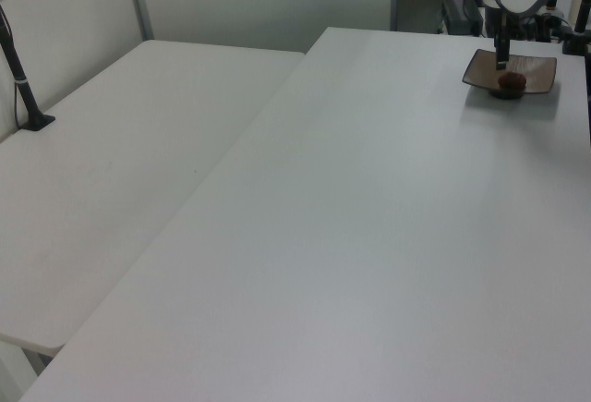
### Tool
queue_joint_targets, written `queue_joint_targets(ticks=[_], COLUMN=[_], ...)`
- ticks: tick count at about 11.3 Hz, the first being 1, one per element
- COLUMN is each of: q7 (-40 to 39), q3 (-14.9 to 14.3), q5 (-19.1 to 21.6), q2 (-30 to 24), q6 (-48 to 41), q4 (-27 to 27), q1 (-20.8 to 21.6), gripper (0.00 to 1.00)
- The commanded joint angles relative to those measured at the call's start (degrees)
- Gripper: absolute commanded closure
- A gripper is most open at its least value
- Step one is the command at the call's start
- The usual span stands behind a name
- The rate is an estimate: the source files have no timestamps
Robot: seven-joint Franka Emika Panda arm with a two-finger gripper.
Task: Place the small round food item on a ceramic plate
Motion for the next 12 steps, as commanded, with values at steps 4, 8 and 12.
queue_joint_targets(ticks=[4,8,12], q7=[2.1,13.5,26.0], q3=[0.5,4.5,15.3], q5=[11.1,20.1,20.9], q2=[-1.4,-3.4,-3.9], q6=[-1.7,-5.1,-13.9], q4=[2.4,4.2,7.6], q1=[3.2,6.1,6.9], gripper=[0.00,0.00,0.00])
